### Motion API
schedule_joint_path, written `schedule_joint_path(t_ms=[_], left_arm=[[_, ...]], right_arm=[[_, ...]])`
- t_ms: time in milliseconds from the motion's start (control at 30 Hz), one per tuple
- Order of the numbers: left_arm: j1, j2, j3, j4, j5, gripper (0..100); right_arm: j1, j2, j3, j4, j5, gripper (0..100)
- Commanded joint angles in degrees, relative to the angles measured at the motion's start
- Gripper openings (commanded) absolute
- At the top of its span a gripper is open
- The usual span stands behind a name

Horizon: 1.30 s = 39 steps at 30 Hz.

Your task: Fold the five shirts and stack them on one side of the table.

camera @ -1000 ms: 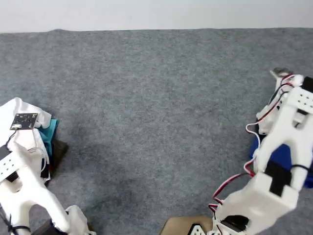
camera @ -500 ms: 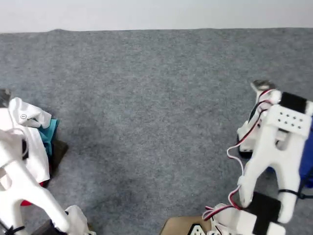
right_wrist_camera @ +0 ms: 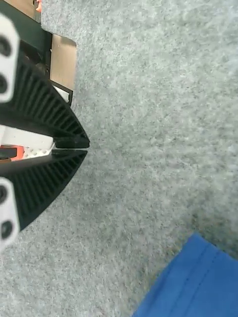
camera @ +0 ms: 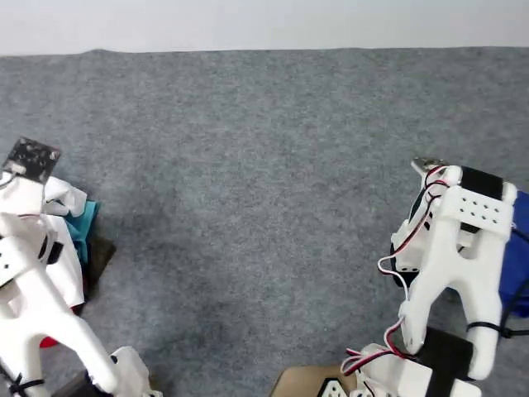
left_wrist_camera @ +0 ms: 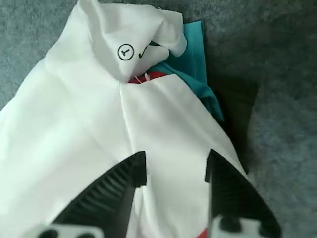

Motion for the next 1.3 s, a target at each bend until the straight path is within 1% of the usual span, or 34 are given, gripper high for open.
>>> schedule_joint_path(t_ms=[0,67,200,333,433,500,600,700,800,867,967,1167,1267], left_arm=[[-2.0,0.0,3.4,-5.3,-6.7,21],[-2.7,0.0,5.8,-8.3,-8.4,21],[-3.7,0.1,9.9,-15.9,-8.9,21],[-4.0,4.0,11.6,-16.6,-10.8,21],[-5.0,9.2,10.9,-19.5,-10.8,20],[-5.5,11.7,10.7,-21.7,-10.8,15],[-5.5,12.0,8.7,-22.4,-10.8,0],[-5.5,9.3,6.6,-22.2,-9.8,0],[-5.4,3.5,3.6,-22.2,-3.8,0],[-5.0,-1.4,0.8,-22.2,2.2,0],[-2.6,-8.4,-2.3,-22.2,10.7,0],[6.3,-20.2,-5.1,-22.6,25.1,0],[12.6,-24.5,-5.1,-23.6,28.7,0]], right_arm=[[-0.3,-2.6,-0.2,2.0,-0.7,0.9],[-0.3,-2.6,-0.2,2.0,-0.7,0.9],[-0.3,-2.6,-0.2,2.0,-0.7,0.9],[-0.3,-2.6,-0.2,2.1,-0.7,0.9],[-0.3,-2.6,-0.2,2.1,-0.8,0.9],[-0.3,-2.6,-0.2,2.1,-0.8,0.9],[-0.3,-2.6,-0.2,2.1,-0.8,0.9],[-0.3,-2.6,-0.2,2.1,-0.8,0.9],[-0.3,-2.6,-0.2,2.1,-0.8,0.9],[-0.4,-2.6,-0.2,2.1,-0.8,0.9],[-0.6,-2.6,-0.2,2.1,-0.8,0.9],[-0.6,-3.0,-0.3,2.1,-0.7,0.9],[-0.6,-3.1,-0.3,2.1,-0.7,0.9]])
